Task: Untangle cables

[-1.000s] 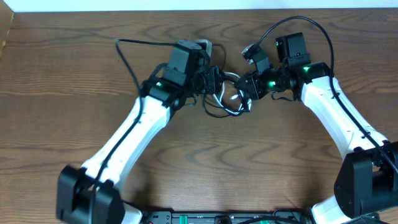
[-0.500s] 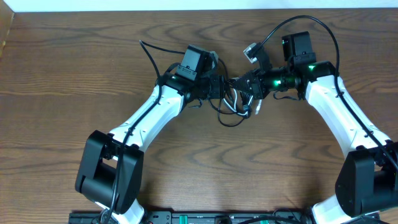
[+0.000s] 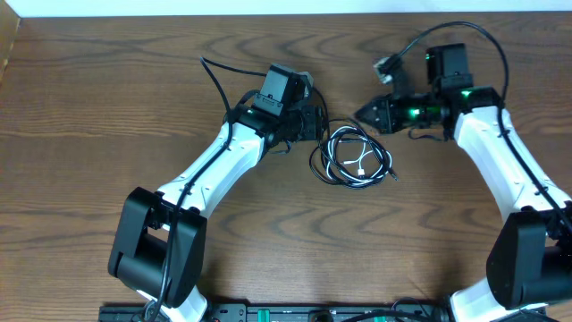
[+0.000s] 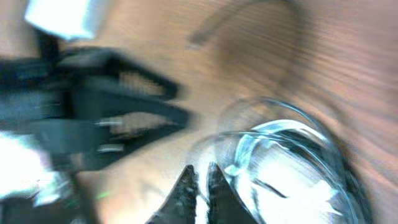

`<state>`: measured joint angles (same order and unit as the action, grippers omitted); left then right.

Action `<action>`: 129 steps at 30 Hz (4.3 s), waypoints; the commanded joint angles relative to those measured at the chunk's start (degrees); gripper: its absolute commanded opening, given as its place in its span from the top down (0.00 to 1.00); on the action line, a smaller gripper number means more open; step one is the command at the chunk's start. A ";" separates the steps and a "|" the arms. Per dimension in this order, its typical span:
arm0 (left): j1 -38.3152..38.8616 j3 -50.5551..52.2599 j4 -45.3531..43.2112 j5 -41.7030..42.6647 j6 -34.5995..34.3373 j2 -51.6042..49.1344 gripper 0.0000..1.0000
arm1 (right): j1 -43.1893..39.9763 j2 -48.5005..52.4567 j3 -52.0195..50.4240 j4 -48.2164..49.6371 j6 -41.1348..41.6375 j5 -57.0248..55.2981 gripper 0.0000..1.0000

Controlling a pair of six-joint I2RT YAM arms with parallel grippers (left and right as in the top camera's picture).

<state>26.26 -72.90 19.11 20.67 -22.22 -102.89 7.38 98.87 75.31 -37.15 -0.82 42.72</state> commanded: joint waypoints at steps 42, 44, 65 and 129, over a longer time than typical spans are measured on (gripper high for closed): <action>-0.13 0.33 2.91 -0.74 0.96 -0.63 0.46 | 3.78 18.47 -1.22 -4.11 -3.56 -34.62 0.99; -0.13 0.33 2.89 -0.74 0.96 -0.63 0.46 | 3.87 17.94 -0.94 -4.13 -3.54 -33.83 0.99; -0.13 0.31 -2.08 13.44 0.50 -0.63 0.46 | 1.66 3.02 2.01 -4.98 -12.92 13.38 0.99; 1.40 0.48 -9.31 8.66 -12.41 -4.39 0.60 | -7.74 0.02 2.54 15.21 18.99 11.39 0.99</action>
<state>27.97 -72.01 9.10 28.49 -38.24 -108.18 -0.45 99.81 77.23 -17.82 24.47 64.29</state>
